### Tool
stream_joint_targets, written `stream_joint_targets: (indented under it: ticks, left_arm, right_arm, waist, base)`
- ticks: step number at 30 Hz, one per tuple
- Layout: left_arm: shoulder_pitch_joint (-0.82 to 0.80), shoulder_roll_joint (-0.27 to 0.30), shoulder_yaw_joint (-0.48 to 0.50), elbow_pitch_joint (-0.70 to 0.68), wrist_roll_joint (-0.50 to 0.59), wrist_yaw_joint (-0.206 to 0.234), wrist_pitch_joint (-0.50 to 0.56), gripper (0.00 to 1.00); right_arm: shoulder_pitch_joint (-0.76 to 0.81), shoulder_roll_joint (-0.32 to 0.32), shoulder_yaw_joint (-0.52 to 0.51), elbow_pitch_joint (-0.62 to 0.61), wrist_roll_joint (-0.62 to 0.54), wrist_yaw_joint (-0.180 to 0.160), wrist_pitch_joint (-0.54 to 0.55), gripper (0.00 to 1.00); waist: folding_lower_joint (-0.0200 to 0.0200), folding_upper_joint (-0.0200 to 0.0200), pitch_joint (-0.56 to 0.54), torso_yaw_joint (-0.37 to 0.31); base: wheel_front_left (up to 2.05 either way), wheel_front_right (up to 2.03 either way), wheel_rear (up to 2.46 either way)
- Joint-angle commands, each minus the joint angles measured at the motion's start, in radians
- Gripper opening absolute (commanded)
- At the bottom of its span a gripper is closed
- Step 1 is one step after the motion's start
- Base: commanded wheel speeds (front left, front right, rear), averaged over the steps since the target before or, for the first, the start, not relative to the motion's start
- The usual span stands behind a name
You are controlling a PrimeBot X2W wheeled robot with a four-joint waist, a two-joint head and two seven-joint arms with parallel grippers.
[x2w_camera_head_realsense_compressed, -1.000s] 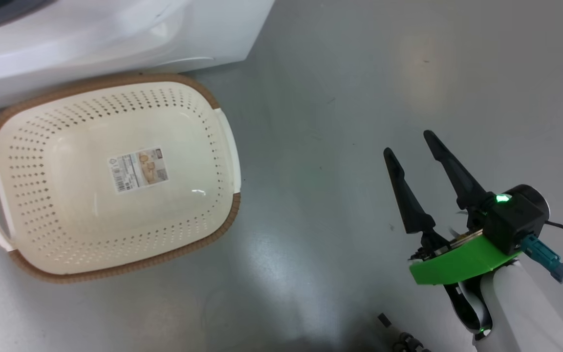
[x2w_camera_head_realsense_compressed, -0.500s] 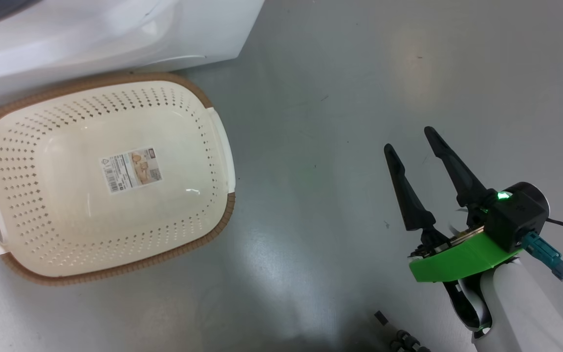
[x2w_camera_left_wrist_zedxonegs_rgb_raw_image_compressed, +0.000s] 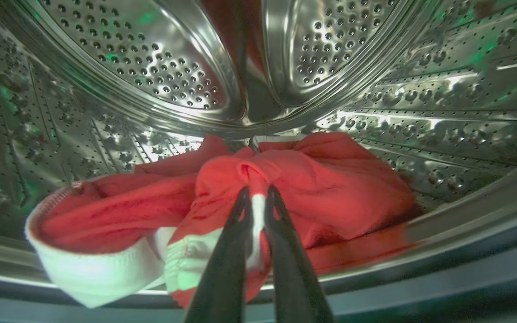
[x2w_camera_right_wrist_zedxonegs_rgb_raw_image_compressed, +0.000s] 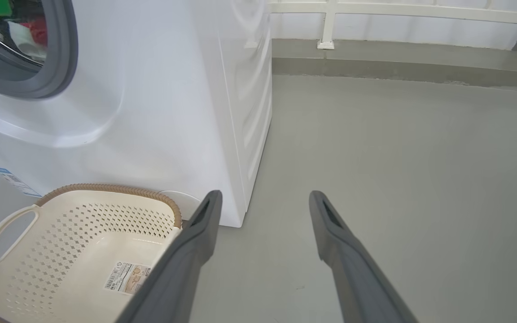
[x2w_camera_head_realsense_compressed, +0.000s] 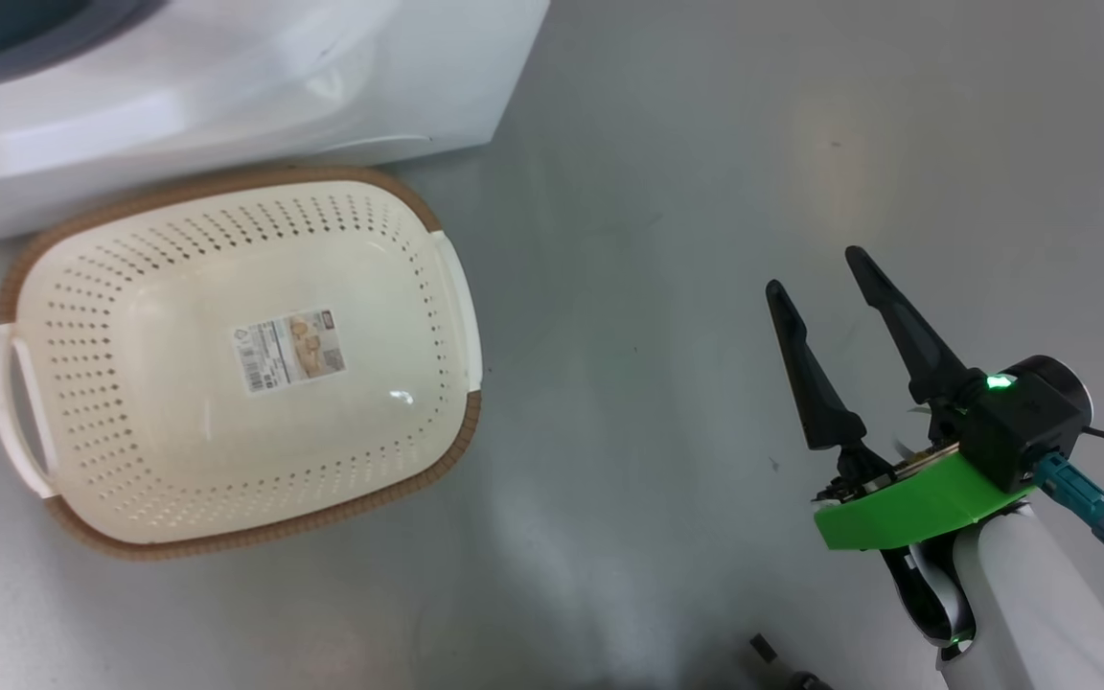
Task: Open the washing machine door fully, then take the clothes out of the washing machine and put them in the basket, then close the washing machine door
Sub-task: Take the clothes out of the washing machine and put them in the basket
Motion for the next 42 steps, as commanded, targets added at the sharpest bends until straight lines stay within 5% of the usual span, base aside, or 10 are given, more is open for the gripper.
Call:
stream_joint_targets:
  ticks: [1, 15, 32, 42]
  left_arm:
    - [0.017, 0.04, 0.006, -0.034, -0.008, -0.003, -0.016, 0.0]
    - [0.287, 0.008, 0.006, -0.334, -0.033, 0.029, -0.16, 0.0]
    - [0.785, 0.01, 0.027, -0.966, -0.015, 0.229, -0.141, 0.0]
    - [0.965, 0.012, 0.017, -1.197, 0.016, 0.294, -0.144, 0.0]
  right_arm:
    - [0.021, -0.008, 0.013, -0.02, -0.004, 0.003, -0.006, 1.0]
    - [0.063, -0.007, 0.0, -0.008, -0.022, 0.003, -0.006, 1.0]
    - [0.116, 0.003, -0.001, 0.038, -0.039, 0.003, -0.006, 1.0]
    - [0.162, 0.017, -0.005, 0.051, -0.047, 0.003, -0.006, 1.0]
  waist:
    - [0.0, -0.0001, -0.019, 0.014]
    - [0.0, -0.0001, -0.158, 0.069]
    - [0.0, -0.0001, -0.335, 0.094]
    - [0.0, -0.0001, -0.428, 0.096]
  base:
    - [0.0, 0.0, 0.0]
    - [0.0, 0.0, 0.0]
    - [0.0, 0.0, 0.0]
    - [0.0, 0.0, 0.0]
